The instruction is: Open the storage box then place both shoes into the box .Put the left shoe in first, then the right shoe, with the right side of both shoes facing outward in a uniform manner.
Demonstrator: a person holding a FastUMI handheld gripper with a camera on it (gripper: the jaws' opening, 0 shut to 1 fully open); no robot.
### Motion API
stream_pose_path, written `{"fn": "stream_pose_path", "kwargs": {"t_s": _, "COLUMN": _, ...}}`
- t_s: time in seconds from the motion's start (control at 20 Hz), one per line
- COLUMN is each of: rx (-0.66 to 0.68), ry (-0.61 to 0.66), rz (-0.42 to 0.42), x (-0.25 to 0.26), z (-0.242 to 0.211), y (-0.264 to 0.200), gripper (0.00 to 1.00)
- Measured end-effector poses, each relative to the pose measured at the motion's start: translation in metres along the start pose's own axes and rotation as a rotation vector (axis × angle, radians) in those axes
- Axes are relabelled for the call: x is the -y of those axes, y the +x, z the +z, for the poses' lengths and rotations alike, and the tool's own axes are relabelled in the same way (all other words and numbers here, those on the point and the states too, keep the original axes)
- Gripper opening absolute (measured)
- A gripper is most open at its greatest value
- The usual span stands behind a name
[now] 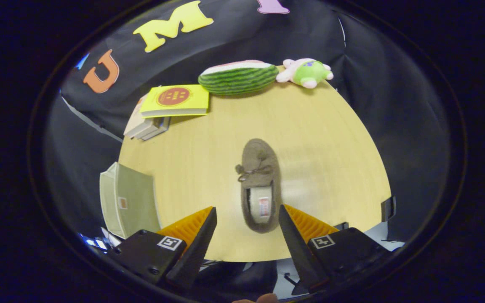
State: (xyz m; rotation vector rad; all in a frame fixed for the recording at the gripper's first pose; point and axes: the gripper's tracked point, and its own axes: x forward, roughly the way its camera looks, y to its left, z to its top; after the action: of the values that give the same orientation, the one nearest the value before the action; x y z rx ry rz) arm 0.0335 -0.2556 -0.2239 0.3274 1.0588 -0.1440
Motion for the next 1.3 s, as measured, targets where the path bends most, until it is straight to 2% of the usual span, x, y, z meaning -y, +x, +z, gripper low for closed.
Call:
{"fn": "stream_pose_path", "kwargs": {"t_s": 0.2, "rx": -0.061, "ry": -0.026, "rz": -0.018, "x": 0.031, "z": -0.004, "y": 0.047, "gripper": 0.95}}
{"fn": "stream_pose_path", "kwargs": {"t_s": 0.45, "rx": -0.161, "ry": 0.010, "rz": 0.039, "x": 0.041, "z": -0.016, "y": 0.088, "gripper": 0.95}}
{"fn": "stream_pose_path", "kwargs": {"t_s": 0.7, "rx": -0.208, "ry": 0.056, "rz": 0.067, "x": 0.049, "z": -0.016, "y": 0.109, "gripper": 0.83}}
{"fn": "stream_pose_path", "kwargs": {"t_s": 0.75, "rx": -0.219, "ry": 0.066, "rz": 0.076, "x": 0.048, "z": -0.018, "y": 0.112, "gripper": 0.79}}
{"fn": "stream_pose_path", "kwargs": {"t_s": 0.8, "rx": -0.230, "ry": 0.069, "rz": 0.091, "x": 0.046, "z": -0.020, "y": 0.113, "gripper": 0.67}}
{"fn": "stream_pose_path", "kwargs": {"t_s": 0.85, "rx": -0.240, "ry": 0.070, "rz": 0.104, "x": 0.043, "z": -0.021, "y": 0.114, "gripper": 0.63}}
{"fn": "stream_pose_path", "kwargs": {"t_s": 0.9, "rx": -0.244, "ry": 0.068, "rz": 0.108, "x": 0.042, "z": -0.021, "y": 0.115, "gripper": 0.54}}
{"fn": "stream_pose_path", "kwargs": {"t_s": 0.95, "rx": -0.253, "ry": 0.068, "rz": 0.112, "x": 0.040, "z": -0.021, "y": 0.114, "gripper": 0.50}}
{"fn": "stream_pose_path", "kwargs": {"t_s": 1.0, "rx": -0.258, "ry": 0.064, "rz": 0.097, "x": 0.041, "z": -0.022, "y": 0.113, "gripper": 0.36}}
{"fn": "stream_pose_path", "kwargs": {"t_s": 1.05, "rx": -0.265, "ry": 0.057, "rz": 0.086, "x": 0.041, "z": -0.022, "y": 0.114, "gripper": 0.32}}
{"fn": "stream_pose_path", "kwargs": {"t_s": 1.1, "rx": -0.268, "ry": 0.055, "rz": 0.069, "x": 0.042, "z": -0.021, "y": 0.112, "gripper": 0.22}}
{"fn": "stream_pose_path", "kwargs": {"t_s": 1.15, "rx": -0.265, "ry": 0.061, "rz": 0.058, "x": 0.042, "z": -0.020, "y": 0.111, "gripper": 0.17}}
{"fn": "stream_pose_path", "kwargs": {"t_s": 1.2, "rx": -0.269, "ry": 0.070, "rz": 0.063, "x": 0.038, "z": -0.022, "y": 0.109, "gripper": 0.07}}
{"fn": "stream_pose_path", "kwargs": {"t_s": 1.3, "rx": -0.285, "ry": 0.108, "rz": 0.075, "x": 0.027, "z": -0.030, "y": 0.098, "gripper": 0.06}}
